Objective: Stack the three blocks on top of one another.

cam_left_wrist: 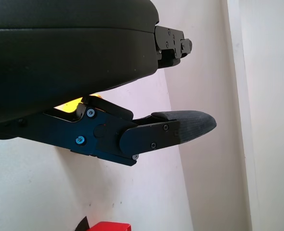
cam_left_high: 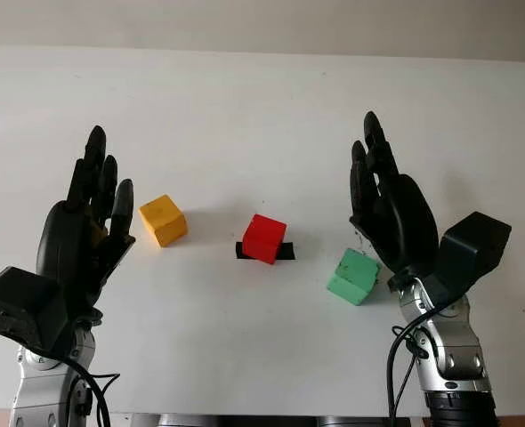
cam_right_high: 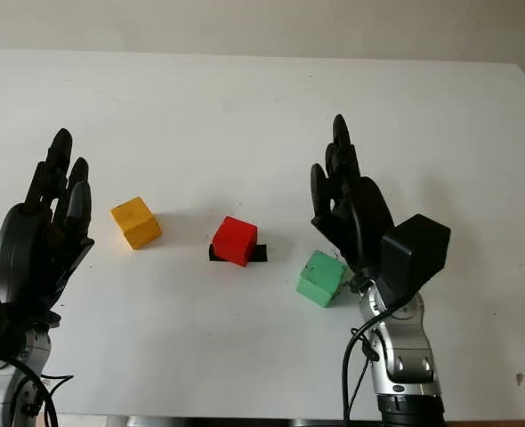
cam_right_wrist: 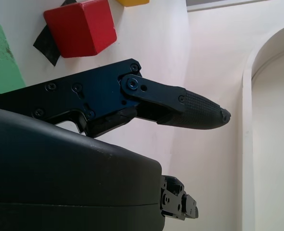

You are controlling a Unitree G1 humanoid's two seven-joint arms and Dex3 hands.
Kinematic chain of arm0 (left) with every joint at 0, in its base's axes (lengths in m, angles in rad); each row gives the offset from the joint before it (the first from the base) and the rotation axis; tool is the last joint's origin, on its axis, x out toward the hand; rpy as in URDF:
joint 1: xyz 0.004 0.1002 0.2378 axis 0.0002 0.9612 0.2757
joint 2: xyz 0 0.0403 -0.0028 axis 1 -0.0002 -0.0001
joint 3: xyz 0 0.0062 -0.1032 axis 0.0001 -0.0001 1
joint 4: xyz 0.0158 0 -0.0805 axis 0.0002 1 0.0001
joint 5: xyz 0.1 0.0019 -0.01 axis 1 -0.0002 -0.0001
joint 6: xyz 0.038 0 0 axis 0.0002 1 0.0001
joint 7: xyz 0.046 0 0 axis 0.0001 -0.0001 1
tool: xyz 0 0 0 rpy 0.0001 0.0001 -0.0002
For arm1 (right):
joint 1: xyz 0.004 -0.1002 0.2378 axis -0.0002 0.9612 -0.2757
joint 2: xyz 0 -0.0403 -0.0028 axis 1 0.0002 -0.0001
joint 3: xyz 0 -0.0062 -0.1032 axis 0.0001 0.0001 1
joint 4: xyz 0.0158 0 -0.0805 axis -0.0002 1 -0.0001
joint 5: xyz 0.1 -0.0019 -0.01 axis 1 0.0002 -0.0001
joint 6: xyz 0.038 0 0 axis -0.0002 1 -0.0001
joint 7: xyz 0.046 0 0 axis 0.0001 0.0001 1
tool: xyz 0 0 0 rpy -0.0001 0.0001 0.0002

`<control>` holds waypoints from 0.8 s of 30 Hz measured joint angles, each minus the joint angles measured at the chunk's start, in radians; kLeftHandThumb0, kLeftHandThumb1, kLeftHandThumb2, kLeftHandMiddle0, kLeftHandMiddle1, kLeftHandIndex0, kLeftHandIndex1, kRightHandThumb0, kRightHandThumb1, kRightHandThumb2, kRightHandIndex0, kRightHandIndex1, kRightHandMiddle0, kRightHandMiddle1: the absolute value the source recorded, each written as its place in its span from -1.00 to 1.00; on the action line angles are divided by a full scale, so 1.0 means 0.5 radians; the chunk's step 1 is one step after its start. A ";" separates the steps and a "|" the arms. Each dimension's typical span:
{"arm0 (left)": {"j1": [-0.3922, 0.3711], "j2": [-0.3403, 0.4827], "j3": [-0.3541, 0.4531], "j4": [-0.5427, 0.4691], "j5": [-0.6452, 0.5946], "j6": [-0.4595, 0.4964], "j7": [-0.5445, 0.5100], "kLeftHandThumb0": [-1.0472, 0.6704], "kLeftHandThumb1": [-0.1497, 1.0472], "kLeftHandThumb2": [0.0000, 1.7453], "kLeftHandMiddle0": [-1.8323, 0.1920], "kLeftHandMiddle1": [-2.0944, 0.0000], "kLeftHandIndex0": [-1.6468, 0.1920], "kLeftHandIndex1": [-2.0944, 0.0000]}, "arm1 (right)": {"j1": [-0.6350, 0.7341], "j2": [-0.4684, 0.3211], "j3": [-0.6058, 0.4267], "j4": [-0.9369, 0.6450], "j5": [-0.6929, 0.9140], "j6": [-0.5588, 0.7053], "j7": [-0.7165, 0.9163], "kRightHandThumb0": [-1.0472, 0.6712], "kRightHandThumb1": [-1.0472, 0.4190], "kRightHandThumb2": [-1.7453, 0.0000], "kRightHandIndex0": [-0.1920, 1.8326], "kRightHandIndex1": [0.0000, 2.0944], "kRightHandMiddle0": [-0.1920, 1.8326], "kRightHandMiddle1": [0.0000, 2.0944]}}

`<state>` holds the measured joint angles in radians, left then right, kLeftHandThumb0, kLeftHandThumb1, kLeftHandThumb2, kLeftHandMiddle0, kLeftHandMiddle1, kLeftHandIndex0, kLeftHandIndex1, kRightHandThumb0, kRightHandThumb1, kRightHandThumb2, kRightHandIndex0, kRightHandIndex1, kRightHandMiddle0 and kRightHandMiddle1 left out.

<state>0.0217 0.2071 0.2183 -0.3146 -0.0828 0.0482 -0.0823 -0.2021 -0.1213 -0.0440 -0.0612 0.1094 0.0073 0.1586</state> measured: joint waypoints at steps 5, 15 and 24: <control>-0.002 0.135 -0.049 0.013 0.501 0.007 0.163 -0.58 1.00 -0.51 0.63 0.91 0.65 0.90 | 0.001 0.003 -0.008 0.007 -0.045 -0.035 -0.046 -0.64 -1.00 0.15 -1.00 -1.00 -1.00 -1.00; -0.208 0.602 -0.325 -0.211 1.734 0.707 -0.176 -0.82 1.00 -0.79 0.75 0.97 0.57 0.94 | 0.007 0.009 -0.029 0.006 -0.020 -0.026 -0.047 -0.61 -1.00 0.15 -1.00 -1.00 -1.00 -1.00; -0.340 0.632 -0.607 -0.228 2.233 0.972 -0.611 -0.93 1.00 -0.77 0.82 0.96 0.68 0.98 | 0.015 0.013 -0.030 -0.016 -0.044 -0.001 -0.079 -0.61 -1.00 0.20 -1.00 -1.00 -1.00 -1.00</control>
<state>-0.1485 0.5233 -0.0855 -0.4285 1.0339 0.5341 -0.3875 -0.1945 -0.1149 -0.0592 -0.0690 0.0876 0.0067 0.1193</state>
